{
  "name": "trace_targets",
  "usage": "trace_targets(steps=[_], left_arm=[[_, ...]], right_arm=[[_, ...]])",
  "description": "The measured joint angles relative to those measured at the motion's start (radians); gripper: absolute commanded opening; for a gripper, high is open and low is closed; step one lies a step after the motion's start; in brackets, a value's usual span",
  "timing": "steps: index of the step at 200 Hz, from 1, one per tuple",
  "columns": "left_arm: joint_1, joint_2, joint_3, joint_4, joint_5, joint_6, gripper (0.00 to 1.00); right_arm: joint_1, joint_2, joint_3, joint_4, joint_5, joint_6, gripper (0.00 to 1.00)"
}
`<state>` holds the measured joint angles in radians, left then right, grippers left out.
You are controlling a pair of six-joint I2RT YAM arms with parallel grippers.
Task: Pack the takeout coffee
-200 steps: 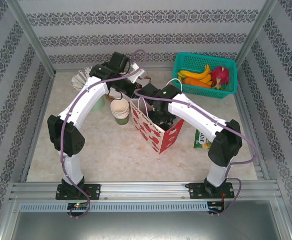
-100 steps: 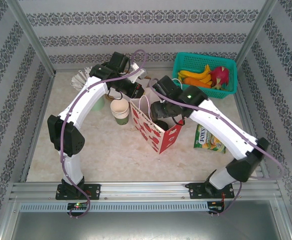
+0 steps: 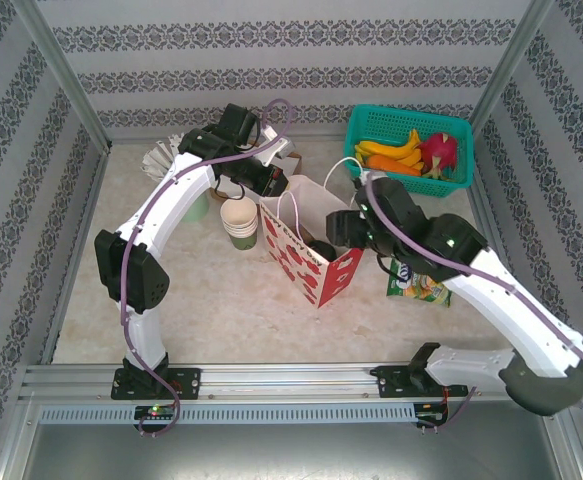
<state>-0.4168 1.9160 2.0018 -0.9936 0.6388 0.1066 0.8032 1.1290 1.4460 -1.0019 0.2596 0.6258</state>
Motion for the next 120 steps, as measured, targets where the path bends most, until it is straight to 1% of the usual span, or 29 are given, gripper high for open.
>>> trace_targets(steps=[20, 25, 31, 55, 58, 61, 64, 120], left_arm=[[0.000, 0.000, 0.000, 0.000, 0.000, -0.008, 0.00], [0.000, 0.000, 0.000, 0.000, 0.000, -0.010, 0.00], [0.000, 0.000, 0.000, 0.000, 0.000, -0.011, 0.00], [0.000, 0.001, 0.000, 0.001, 0.000, -0.012, 0.00], [0.000, 0.002, 0.000, 0.001, 0.000, -0.012, 0.00], [0.000, 0.002, 0.000, 0.002, 0.000, -0.013, 0.00], [0.000, 0.002, 0.000, 0.003, 0.000, -0.013, 0.00], [0.000, 0.004, 0.000, 0.011, 0.000, -0.021, 0.00]], right_arm=[[0.000, -0.064, -0.052, -0.007, 0.017, 0.085, 0.73], [0.000, -0.077, -0.065, -0.010, 0.020, 0.107, 0.77], [0.000, -0.090, -0.080, -0.016, 0.022, 0.132, 0.79], [0.000, -0.115, -0.130, -0.040, 0.024, 0.210, 0.84], [0.000, -0.114, -0.134, -0.042, 0.024, 0.219, 0.87], [0.000, -0.114, -0.137, -0.045, 0.023, 0.226, 0.95], [0.000, -0.112, -0.140, -0.048, 0.023, 0.237, 0.97], [0.000, -0.073, -0.146, -0.061, -0.005, 0.309, 0.98]])
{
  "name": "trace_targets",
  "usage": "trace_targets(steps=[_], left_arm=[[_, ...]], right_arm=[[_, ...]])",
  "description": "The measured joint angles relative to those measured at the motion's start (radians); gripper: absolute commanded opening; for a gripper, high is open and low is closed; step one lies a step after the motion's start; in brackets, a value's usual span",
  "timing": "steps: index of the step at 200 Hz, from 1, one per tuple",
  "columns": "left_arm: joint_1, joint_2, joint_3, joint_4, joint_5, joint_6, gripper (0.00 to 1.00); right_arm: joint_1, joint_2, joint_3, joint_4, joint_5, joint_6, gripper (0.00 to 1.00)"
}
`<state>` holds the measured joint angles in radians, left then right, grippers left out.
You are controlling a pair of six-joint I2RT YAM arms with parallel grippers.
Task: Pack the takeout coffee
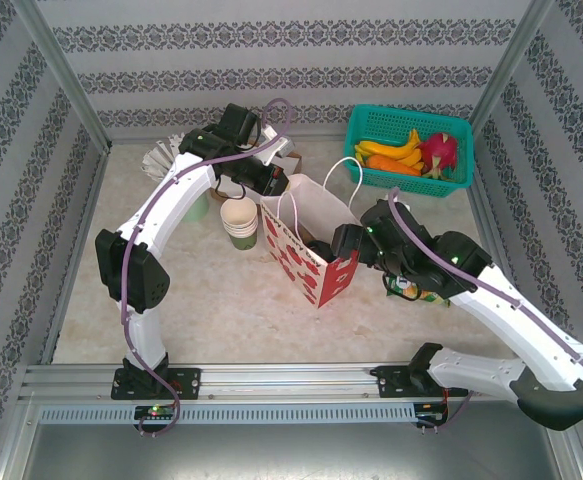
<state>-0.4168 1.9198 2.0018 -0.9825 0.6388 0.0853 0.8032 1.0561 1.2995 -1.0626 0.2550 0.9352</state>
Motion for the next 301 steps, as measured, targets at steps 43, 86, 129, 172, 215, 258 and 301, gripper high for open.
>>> trace_targets(steps=[43, 86, 129, 172, 215, 258, 301], left_arm=[[0.000, 0.000, 0.000, 0.003, 0.000, -0.016, 0.00], [0.000, 0.004, 0.000, 0.003, 0.000, -0.034, 0.01], [0.000, -0.003, -0.016, 0.007, -0.013, -0.097, 0.02], [0.000, -0.126, -0.185, 0.060, -0.035, -0.218, 0.09], [0.000, -0.260, -0.343, 0.065, -0.042, -0.331, 0.13], [0.000, -0.334, -0.438, 0.077, -0.021, -0.401, 0.20], [0.000, -0.403, -0.507, 0.087, 0.012, -0.424, 0.29]], right_arm=[[0.000, 0.008, -0.083, 0.063, -0.043, 0.090, 0.98], [-0.038, 0.007, -0.190, 0.196, -0.108, 0.148, 0.97], [-0.108, 0.051, -0.167, 0.245, -0.166, 0.113, 0.91], [-0.200, 0.135, -0.104, 0.240, -0.244, -0.001, 0.84], [-0.278, 0.225, -0.016, 0.190, -0.315, -0.130, 0.81], [-0.286, 0.340, 0.124, 0.114, -0.336, -0.258, 0.78], [-0.291, 0.385, 0.158, 0.093, -0.375, -0.375, 0.76]])
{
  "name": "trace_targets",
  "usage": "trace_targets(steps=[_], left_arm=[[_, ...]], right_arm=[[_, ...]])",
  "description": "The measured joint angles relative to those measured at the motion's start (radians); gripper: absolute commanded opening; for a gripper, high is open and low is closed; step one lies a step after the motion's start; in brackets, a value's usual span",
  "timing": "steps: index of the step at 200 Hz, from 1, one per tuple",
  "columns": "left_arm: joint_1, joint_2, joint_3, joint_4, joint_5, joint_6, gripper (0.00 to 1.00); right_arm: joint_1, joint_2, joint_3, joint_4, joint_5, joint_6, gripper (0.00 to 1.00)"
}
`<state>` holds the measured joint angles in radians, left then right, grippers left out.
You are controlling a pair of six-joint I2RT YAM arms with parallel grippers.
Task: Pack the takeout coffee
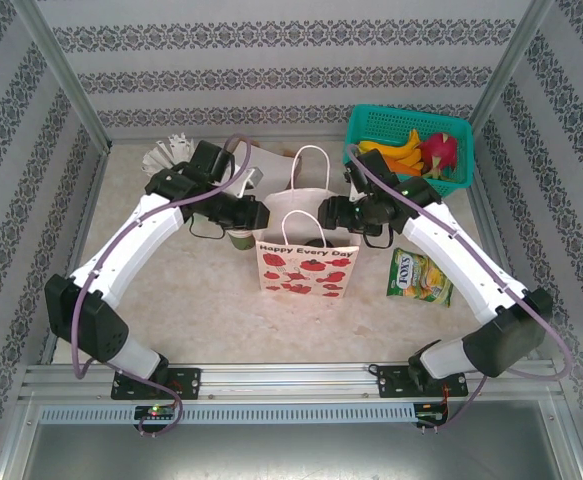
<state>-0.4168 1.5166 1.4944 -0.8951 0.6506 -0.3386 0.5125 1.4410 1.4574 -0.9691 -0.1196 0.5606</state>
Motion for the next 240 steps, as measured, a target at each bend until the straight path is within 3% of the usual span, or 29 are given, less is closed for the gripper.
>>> trace_targets(steps=[45, 88, 125, 145, 180, 213, 240], left_arm=[[0.007, -0.042, -0.013, -0.002, -0.043, -0.014, 0.34], [0.053, -0.095, -0.032, 0.002, -0.058, -0.012, 0.48], [0.109, -0.158, -0.033, 0.002, -0.065, 0.006, 0.72], [0.163, -0.201, -0.032, 0.004, -0.120, 0.008, 0.81], [0.210, -0.253, -0.032, 0.058, -0.335, 0.003, 0.92], [0.238, -0.197, -0.029, 0.162, -0.499, -0.003, 0.93], [0.253, -0.061, 0.007, 0.216, -0.541, 0.090, 0.83]], right_arm=[[0.000, 0.067, 0.071, -0.002, -0.058, -0.075, 0.76], [0.001, 0.096, 0.106, 0.000, -0.082, -0.098, 0.78], [0.001, 0.105, 0.138, -0.006, -0.051, -0.096, 0.90], [0.001, 0.100, 0.141, -0.007, -0.013, -0.096, 0.94], [0.003, 0.042, 0.135, 0.051, 0.081, -0.102, 0.98], [0.009, -0.101, 0.034, 0.254, 0.232, -0.095, 0.98], [0.009, -0.187, -0.097, 0.460, 0.304, -0.067, 0.98]])
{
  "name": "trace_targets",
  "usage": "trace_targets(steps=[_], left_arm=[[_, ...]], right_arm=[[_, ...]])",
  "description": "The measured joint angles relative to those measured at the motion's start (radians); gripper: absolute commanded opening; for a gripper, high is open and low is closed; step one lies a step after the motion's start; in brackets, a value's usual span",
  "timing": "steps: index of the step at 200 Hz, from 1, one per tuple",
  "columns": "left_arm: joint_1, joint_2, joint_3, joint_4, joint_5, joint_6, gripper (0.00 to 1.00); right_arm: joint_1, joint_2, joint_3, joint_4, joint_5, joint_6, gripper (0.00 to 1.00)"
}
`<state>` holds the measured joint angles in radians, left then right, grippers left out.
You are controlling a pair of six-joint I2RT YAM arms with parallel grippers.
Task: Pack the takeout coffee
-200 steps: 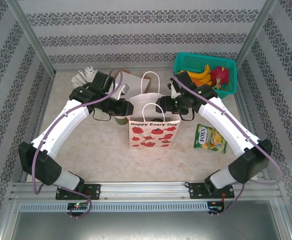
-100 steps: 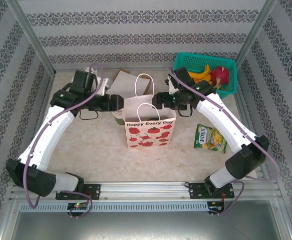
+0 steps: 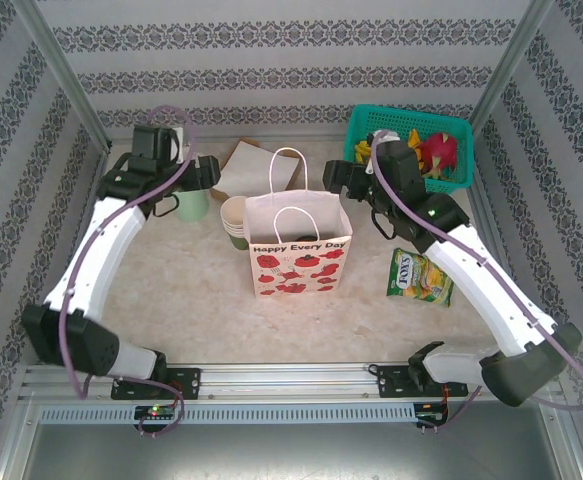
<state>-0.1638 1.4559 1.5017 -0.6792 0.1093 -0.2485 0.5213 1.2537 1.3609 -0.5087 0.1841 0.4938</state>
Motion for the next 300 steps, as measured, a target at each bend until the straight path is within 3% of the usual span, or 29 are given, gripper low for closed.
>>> trace_targets(steps=[26, 64, 134, 184, 223, 300], left_arm=[[0.001, 0.094, 0.005, 0.060, -0.036, 0.121, 0.73], [0.000, 0.104, -0.041, 0.138, -0.064, 0.253, 0.56], [0.001, 0.109, -0.094, 0.214, -0.137, 0.364, 0.46], [0.001, 0.156, -0.097, 0.225, -0.143, 0.380, 0.26], [0.001, 0.164, -0.097, 0.227, -0.173, 0.377, 0.00], [0.001, -0.027, 0.014, 0.103, -0.163, 0.294, 0.00]], right_arm=[[0.000, 0.011, -0.027, 0.071, 0.022, 0.013, 0.98], [0.000, 0.011, -0.050, 0.095, 0.037, 0.021, 0.98], [0.000, -0.019, -0.061, 0.103, 0.056, 0.028, 0.98], [0.000, -0.019, -0.061, 0.102, 0.056, 0.035, 0.98], [0.000, -0.027, -0.072, 0.102, 0.056, 0.035, 0.98], [0.000, -0.006, -0.073, 0.110, 0.062, 0.042, 0.98]])
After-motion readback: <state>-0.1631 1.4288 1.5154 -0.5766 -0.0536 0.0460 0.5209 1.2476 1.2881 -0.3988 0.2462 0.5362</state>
